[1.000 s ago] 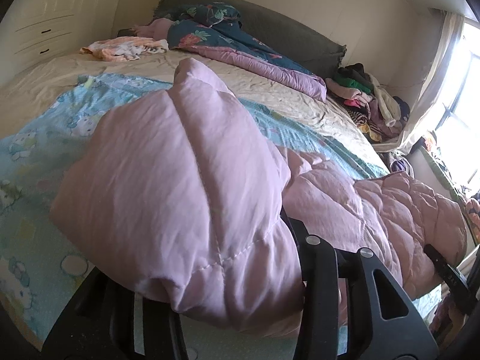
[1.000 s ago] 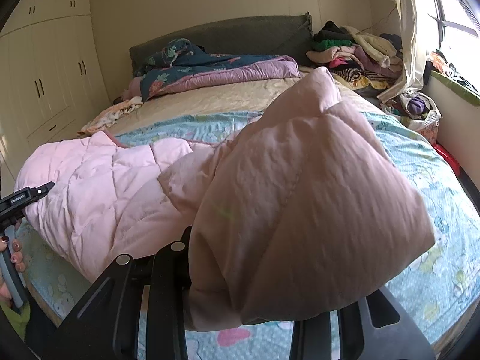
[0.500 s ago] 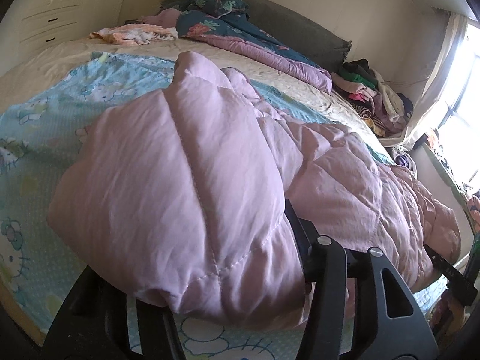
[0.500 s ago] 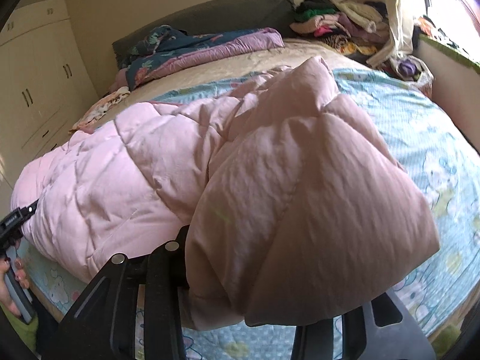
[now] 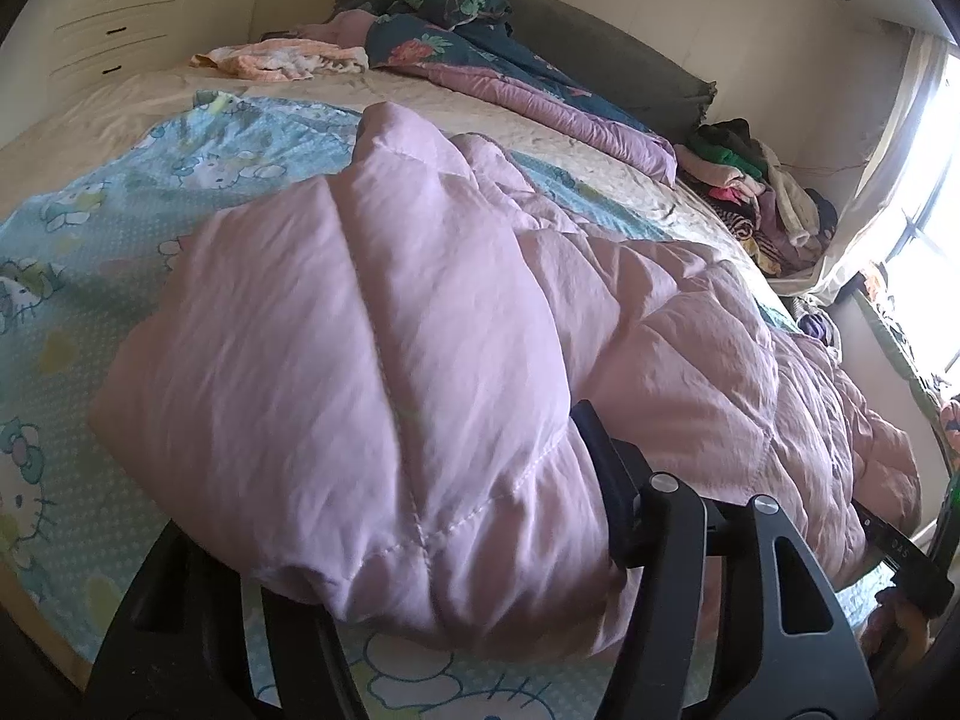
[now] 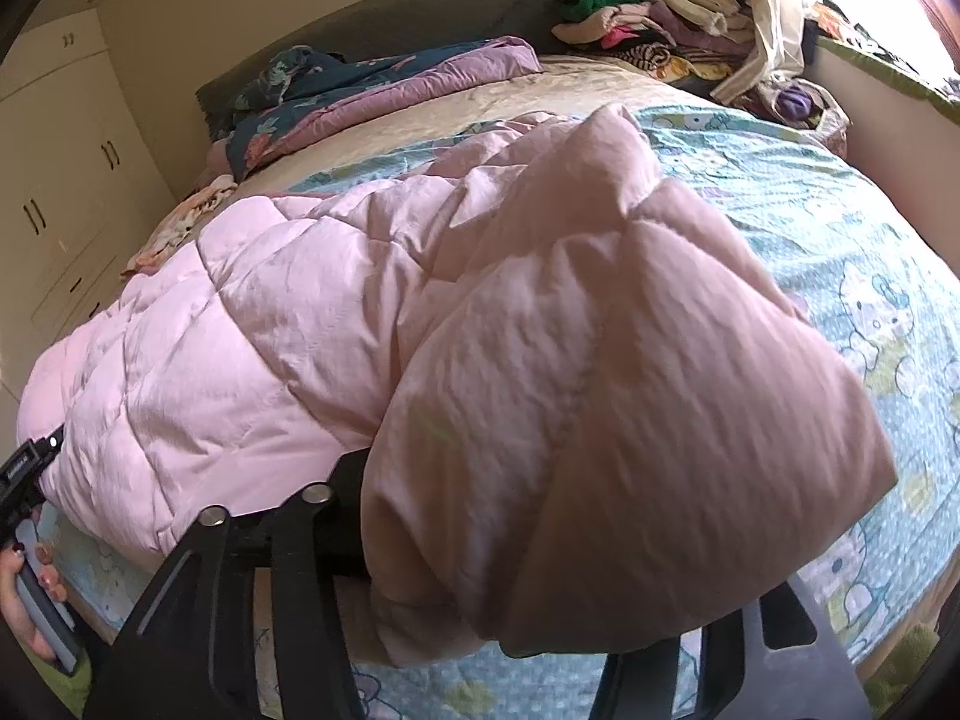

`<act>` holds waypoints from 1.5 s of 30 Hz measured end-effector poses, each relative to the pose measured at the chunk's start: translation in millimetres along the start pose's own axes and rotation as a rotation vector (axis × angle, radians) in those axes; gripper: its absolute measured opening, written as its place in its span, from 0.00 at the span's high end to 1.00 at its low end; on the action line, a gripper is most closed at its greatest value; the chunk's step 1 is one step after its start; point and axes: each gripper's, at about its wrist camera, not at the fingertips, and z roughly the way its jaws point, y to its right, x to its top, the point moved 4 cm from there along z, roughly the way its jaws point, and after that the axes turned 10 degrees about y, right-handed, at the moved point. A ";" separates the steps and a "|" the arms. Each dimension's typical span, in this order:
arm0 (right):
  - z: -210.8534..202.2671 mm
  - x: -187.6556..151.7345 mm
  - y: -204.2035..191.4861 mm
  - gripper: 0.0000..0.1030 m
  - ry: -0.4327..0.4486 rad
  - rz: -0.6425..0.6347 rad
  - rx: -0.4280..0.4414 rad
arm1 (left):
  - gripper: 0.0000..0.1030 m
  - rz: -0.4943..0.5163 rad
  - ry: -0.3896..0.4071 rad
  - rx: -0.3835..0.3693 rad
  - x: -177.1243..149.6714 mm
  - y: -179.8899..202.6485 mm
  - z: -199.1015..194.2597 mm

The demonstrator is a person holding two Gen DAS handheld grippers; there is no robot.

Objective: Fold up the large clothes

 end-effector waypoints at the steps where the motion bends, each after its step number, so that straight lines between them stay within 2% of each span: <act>1: -0.8 0.2 1.6 0.43 -0.004 0.014 -0.001 | 0.46 0.002 -0.003 0.001 0.8 -0.3 -0.3; 3: -1.9 -0.2 3.1 0.34 -0.010 0.031 -0.001 | 0.42 -0.002 -0.011 0.002 0.7 -1.5 -1.4; 6: -6.5 -1.2 4.9 0.25 -0.014 0.045 -0.005 | 0.35 -0.018 -0.029 0.004 0.7 -3.7 -4.7; 8: -11.0 -2.3 5.3 0.19 -0.016 0.048 -0.010 | 0.27 -0.014 -0.037 0.007 0.7 -2.8 -7.9; 11: -18.9 -2.1 3.9 0.15 -0.014 0.042 -0.015 | 0.13 -0.009 -0.047 0.009 1.4 -0.5 -15.3; 13: -25.1 -2.2 3.0 0.13 -0.013 0.034 -0.019 | 0.10 -0.008 -0.049 0.009 2.4 0.9 -22.2; 19: -50.4 -5.4 -0.9 0.05 0.011 -0.006 -0.055 | 0.09 -0.020 -0.042 0.007 7.5 0.6 -46.3; 21: -63.6 -3.8 -1.0 0.05 0.037 -0.033 -0.071 | 0.09 -0.011 -0.035 0.008 8.3 0.5 -53.8; 24: -88.1 2.4 -4.3 0.04 0.100 -0.072 -0.082 | 0.09 0.038 0.018 0.033 12.1 4.4 -73.0; 27: -109.5 9.1 -12.8 0.04 0.156 -0.110 -0.081 | 0.09 0.061 0.052 0.017 16.6 9.3 -90.9; 37: -168.9 21.5 -62.0 0.04 0.292 -0.235 0.009 | 0.09 0.148 0.121 -0.029 17.9 43.1 -133.1; 45: -190.1 15.8 -89.8 0.04 0.334 -0.291 0.052 | 0.09 0.207 0.141 -0.081 2.9 73.2 -149.8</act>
